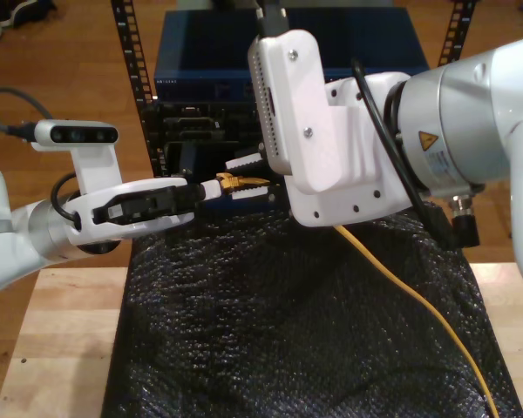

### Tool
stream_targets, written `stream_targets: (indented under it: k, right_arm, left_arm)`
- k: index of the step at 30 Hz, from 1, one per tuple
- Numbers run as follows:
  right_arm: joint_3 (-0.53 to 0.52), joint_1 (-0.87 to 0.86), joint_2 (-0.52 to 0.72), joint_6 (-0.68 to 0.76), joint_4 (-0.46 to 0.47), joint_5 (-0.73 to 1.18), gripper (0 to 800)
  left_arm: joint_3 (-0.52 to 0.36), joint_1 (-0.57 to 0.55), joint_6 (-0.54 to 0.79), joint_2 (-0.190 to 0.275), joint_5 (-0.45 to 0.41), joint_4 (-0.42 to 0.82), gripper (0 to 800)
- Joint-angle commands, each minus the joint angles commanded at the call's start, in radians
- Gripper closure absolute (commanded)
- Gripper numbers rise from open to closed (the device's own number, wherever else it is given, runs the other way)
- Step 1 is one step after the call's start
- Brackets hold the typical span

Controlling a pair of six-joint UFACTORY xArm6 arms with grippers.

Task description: Grab the cable and plug it in

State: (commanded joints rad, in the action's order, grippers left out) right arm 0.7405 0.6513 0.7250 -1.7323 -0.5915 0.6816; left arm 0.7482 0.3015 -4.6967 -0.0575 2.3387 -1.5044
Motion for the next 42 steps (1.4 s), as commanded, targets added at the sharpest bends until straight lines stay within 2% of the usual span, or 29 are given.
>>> stream_targets:
  k: [22,25,42]
  right_arm:
    - [-0.003,-0.003,-0.003,-0.002,-0.018,-0.014,659]
    - [-0.003,-0.003,-0.003,-0.002,-0.018,-0.014,701]
    - [-0.003,-0.003,0.000,0.000,-0.025,-0.014,698]
  left_arm:
    - [0.000,-0.002,0.000,0.002,0.008,0.002,793]
    - [0.002,-0.002,0.000,0.002,0.012,0.002,793]
    - [0.002,-0.002,-0.005,0.002,0.014,0.002,786]
